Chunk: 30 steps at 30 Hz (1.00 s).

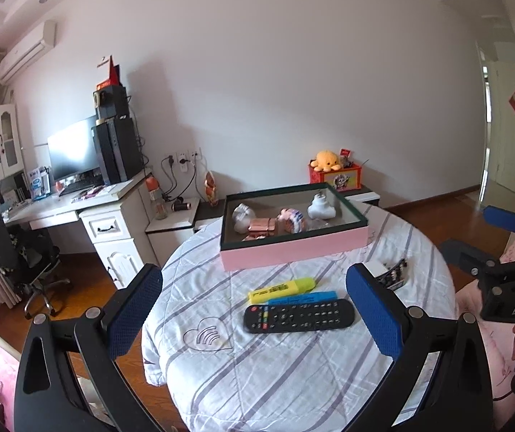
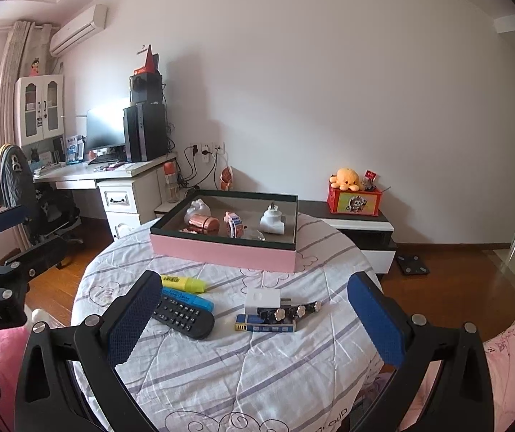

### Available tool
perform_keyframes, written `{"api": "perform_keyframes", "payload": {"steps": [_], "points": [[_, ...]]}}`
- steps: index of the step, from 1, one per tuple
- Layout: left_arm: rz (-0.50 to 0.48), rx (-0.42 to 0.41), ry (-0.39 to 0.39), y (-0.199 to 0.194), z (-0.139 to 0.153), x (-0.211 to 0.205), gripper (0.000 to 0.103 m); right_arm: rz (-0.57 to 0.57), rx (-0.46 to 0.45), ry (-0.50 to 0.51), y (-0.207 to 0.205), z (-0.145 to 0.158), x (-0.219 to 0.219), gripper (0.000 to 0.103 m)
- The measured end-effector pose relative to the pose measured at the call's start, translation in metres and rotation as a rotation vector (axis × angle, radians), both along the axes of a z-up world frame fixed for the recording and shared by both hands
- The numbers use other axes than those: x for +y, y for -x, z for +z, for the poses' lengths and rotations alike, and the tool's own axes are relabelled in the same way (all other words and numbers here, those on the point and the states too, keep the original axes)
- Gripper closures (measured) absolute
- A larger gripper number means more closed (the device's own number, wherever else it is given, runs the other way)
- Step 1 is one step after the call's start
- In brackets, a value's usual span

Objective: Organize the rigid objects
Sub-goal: 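Withdraw both grippers from the box back toward the table items, then grasp the white square charger with the right gripper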

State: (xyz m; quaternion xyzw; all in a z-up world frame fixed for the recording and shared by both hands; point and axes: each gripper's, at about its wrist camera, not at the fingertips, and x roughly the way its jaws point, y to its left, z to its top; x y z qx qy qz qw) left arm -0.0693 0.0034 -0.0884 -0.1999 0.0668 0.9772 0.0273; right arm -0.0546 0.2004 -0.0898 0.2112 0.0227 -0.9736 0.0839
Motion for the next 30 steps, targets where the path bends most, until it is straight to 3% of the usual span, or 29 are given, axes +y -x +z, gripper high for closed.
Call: {"api": "perform_keyframes", "payload": {"steps": [11, 22, 30], "points": [[0.04, -0.143, -0.022, 0.05, -0.046, -0.021, 0.0, -0.009, -0.122, -0.008, 0.044, -0.043, 0.007, 0.0], [-0.042, -0.323, -0.035, 0.087, -0.097, 0.016, 0.0, -0.04, -0.239, -0.005, 0.075, -0.088, 0.027, 0.0], [-0.061, -0.365, -0.023, 0.095, -0.111, 0.032, 0.0, -0.054, -0.295, 0.002, 0.094, -0.108, 0.035, 0.0]]}}
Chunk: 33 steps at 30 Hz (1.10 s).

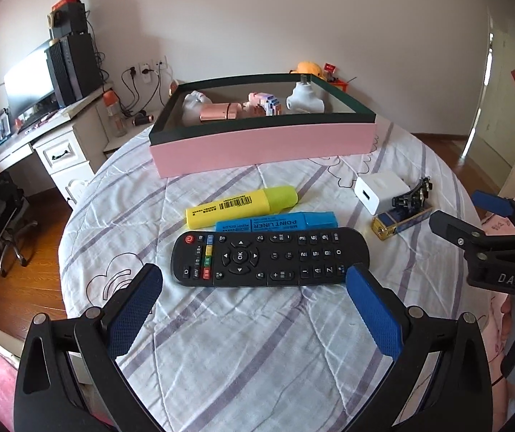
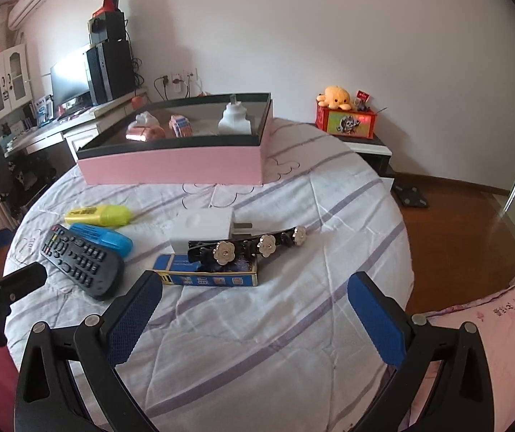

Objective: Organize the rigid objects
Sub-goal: 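Grasp the white square charger with the right gripper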

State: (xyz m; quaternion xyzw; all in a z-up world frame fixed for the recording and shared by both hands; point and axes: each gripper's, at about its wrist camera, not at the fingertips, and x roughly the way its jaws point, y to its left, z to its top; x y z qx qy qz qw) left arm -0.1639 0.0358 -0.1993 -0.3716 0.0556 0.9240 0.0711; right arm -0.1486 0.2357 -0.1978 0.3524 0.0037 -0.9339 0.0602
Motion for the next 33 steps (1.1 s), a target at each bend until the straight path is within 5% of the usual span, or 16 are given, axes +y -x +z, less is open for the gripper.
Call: {"api": "perform_keyframes", "payload": {"steps": [19, 23, 25, 33], "points": [[0.045, -0.017, 0.009, 0.024, -0.005, -0.025, 0.0, 0.109, -0.047, -0.07, 0.073, 0.003, -0.046, 0.001], [0.054, -0.016, 0.007, 0.03, -0.004, -0.032, 0.0, 0.141, -0.119, -0.108, 0.087, -0.011, -0.054, 0.019], [0.053, -0.014, 0.004, 0.033, -0.004, -0.035, 0.0, 0.145, -0.149, -0.108, 0.09, -0.018, -0.052, 0.038], [0.038, -0.014, 0.008, 0.06, -0.002, -0.035, 0.0, 0.179, -0.144, -0.058, 0.096, -0.02, -0.047, 0.045]]}}
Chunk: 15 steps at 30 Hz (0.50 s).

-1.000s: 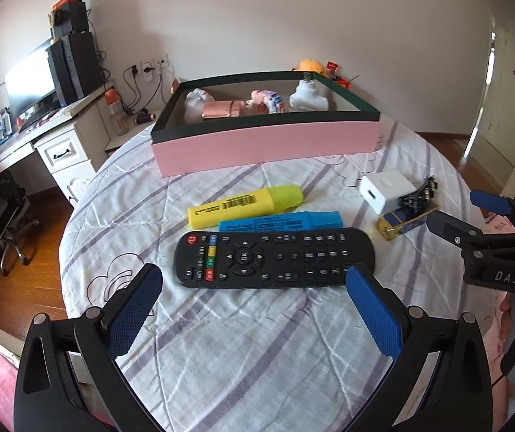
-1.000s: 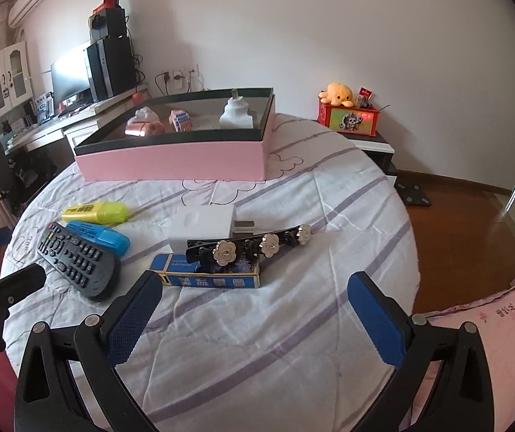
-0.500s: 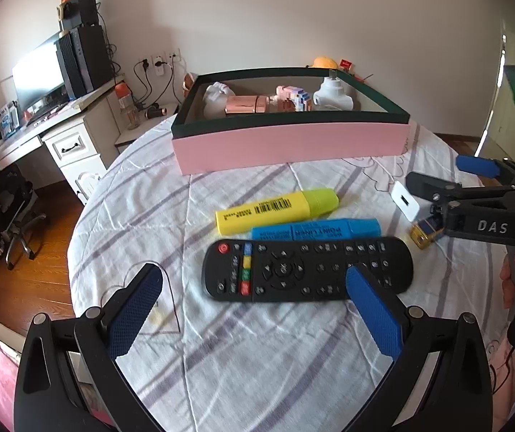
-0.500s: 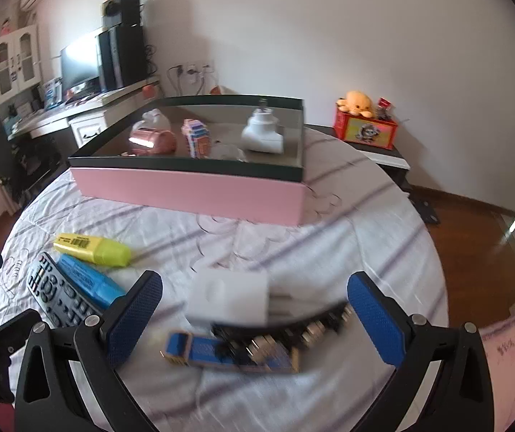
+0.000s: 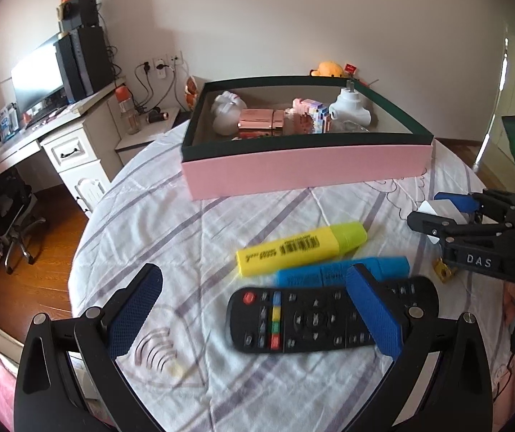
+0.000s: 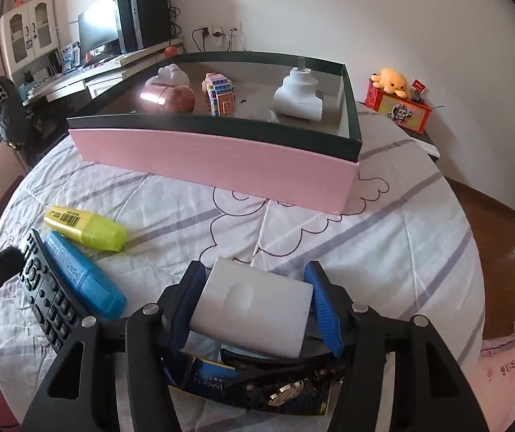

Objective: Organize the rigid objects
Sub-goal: 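Grasp the white square charger with the right gripper, then grasp the yellow highlighter with the left gripper while the right gripper holds the charger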

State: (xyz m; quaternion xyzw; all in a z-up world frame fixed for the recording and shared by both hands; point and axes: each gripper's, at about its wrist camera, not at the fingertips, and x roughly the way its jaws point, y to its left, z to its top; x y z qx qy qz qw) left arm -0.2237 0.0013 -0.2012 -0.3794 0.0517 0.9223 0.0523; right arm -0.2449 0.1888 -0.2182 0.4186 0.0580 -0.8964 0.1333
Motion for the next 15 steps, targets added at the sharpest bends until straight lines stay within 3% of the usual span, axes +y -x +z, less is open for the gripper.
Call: {"api": "perform_keyframes", "payload": {"steps": [3, 11, 15], "points": [[-0.044, -0.021, 0.0, 0.013, -0.003, 0.008, 0.0, -0.002, -0.006, 0.018, 0.003, 0.0, 0.001, 0.045], [-0.102, -0.054, 0.118, 0.039, -0.018, 0.01, 0.0, 0.002, -0.015, 0.042, 0.006, -0.001, 0.003, 0.044], [-0.159, -0.053, 0.133, 0.044, -0.02, 0.014, 0.0, 0.004, -0.018, 0.046, 0.007, -0.001, 0.003, 0.044]]}}
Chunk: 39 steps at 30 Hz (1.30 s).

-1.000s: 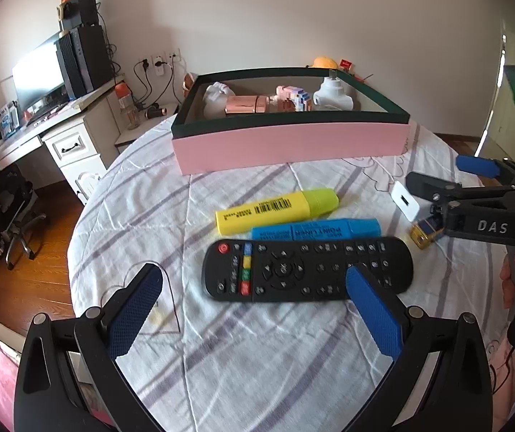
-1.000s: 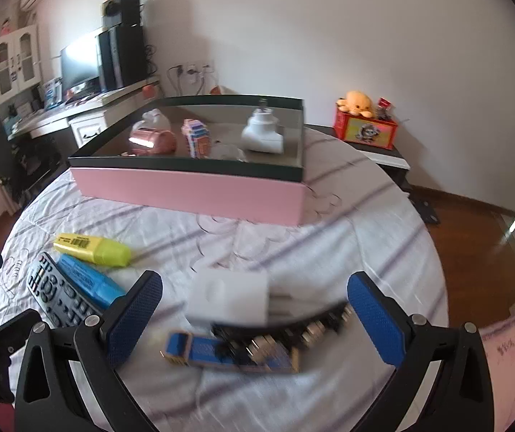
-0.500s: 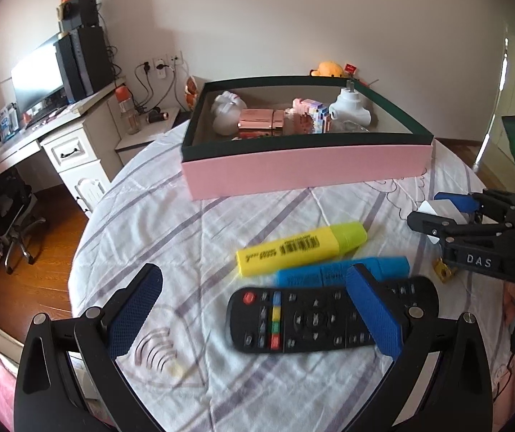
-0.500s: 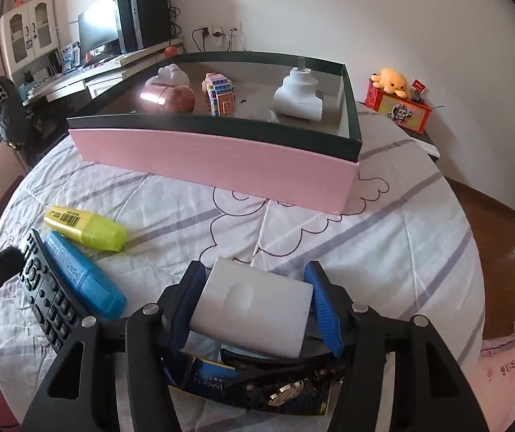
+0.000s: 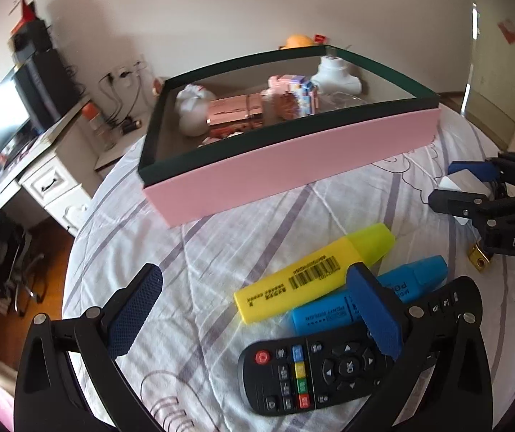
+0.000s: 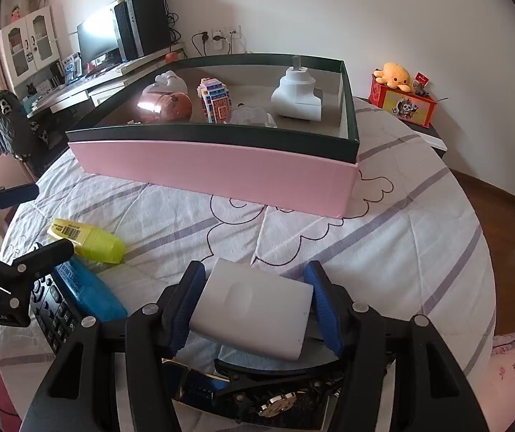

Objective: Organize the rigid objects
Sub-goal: 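Grasp the yellow highlighter with the left gripper while the right gripper holds the charger, then carry the highlighter and charger into the pink box and open both grippers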

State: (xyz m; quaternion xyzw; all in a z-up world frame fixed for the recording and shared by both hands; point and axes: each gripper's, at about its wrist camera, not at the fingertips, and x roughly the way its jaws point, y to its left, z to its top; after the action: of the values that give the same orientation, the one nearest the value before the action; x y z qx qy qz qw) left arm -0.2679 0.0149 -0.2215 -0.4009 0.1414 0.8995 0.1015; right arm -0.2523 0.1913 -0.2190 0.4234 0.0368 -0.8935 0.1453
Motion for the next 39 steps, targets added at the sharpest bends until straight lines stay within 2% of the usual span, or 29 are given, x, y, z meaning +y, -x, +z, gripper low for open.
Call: {"api": "perform_keyframes", "payload": {"steps": [6, 9, 11, 12, 13, 14, 16, 18, 21, 39], "points": [[-0.091, -0.004, 0.003, 0.006, -0.002, 0.016, 0.0, 0.001, -0.003, 0.008, 0.001, 0.0, 0.0, 0.044], [-0.053, -0.016, 0.024, 0.017, -0.007, 0.018, 0.001, 0.001, -0.003, 0.003, 0.001, -0.001, 0.0, 0.044], [0.005, -0.033, 0.017, 0.025, -0.01, 0.013, 0.011, 0.001, -0.002, 0.002, 0.002, -0.001, 0.0, 0.044], [0.024, -0.041, 0.001, 0.029, -0.011, 0.009, 0.02, 0.001, -0.002, 0.002, 0.002, -0.001, -0.001, 0.044], [0.031, -0.047, -0.026, 0.03, -0.011, 0.005, 0.03, 0.001, -0.002, 0.002, 0.002, -0.001, -0.001, 0.044], [0.036, -0.064, -0.087, 0.031, -0.01, -0.001, 0.038, 0.001, -0.002, 0.0, 0.002, -0.001, -0.001, 0.044], [0.051, -0.057, -0.122, 0.03, -0.009, -0.006, 0.065, 0.001, 0.0, -0.006, 0.002, -0.001, -0.001, 0.044], [0.069, -0.049, -0.146, 0.029, -0.008, -0.011, 0.072, 0.002, 0.002, -0.012, 0.001, -0.001, -0.002, 0.044], [0.085, -0.045, -0.18, 0.027, -0.008, -0.016, 0.077, 0.002, 0.005, -0.011, 0.0, 0.0, -0.002, 0.044], [0.111, 0.064, -0.229, -0.004, 0.03, -0.031, 0.076, -0.021, 0.102, -0.001, -0.011, 0.024, -0.005, 0.044]]}}
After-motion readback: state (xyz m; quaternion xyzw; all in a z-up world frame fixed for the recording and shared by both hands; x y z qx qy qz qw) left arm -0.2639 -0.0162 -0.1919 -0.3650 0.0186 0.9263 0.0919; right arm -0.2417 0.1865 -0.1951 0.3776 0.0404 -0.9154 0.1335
